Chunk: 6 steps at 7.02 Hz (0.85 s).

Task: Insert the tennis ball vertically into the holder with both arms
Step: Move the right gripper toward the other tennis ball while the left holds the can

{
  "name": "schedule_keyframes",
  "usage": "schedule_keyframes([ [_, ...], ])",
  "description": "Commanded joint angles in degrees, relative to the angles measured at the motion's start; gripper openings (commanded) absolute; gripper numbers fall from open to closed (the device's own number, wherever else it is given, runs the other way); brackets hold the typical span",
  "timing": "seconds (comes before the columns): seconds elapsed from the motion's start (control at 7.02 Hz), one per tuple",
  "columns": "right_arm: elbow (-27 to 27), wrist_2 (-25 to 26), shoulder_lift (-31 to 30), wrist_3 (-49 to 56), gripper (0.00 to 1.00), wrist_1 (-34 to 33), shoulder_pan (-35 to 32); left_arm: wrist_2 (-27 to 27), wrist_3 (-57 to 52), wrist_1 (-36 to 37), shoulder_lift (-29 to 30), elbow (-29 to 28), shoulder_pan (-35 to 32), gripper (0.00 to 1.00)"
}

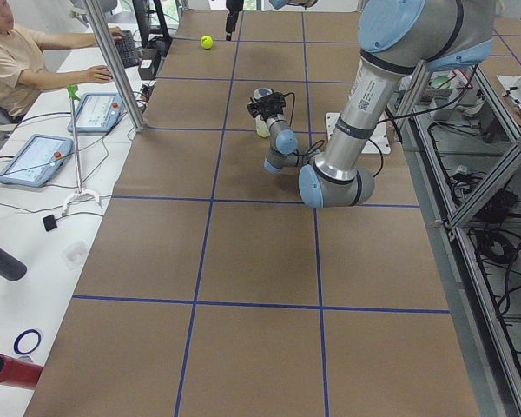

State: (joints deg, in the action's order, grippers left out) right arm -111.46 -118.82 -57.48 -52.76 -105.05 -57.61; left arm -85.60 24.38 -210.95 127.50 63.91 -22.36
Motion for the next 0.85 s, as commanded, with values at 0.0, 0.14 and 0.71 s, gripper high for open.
schedule_keyframes([
  [0.0, 3.86, -2.55, -3.23, 10.08, 0.99, 1.68, -4.86, 0.00, -0.03, 0.01, 0.03, -0.10, 0.30, 0.99],
  [0.14, 7.01, -5.52, -5.69, 12.91, 0.99, 7.61, -7.93, 0.00, -0.03, 0.01, 0.03, -0.01, 0.39, 0.99],
  [0.71, 31.67, -7.39, -7.99, 26.56, 0.99, 30.97, -14.72, 0.00, -0.03, 0.01, 0.11, -0.01, 0.39, 0.99],
])
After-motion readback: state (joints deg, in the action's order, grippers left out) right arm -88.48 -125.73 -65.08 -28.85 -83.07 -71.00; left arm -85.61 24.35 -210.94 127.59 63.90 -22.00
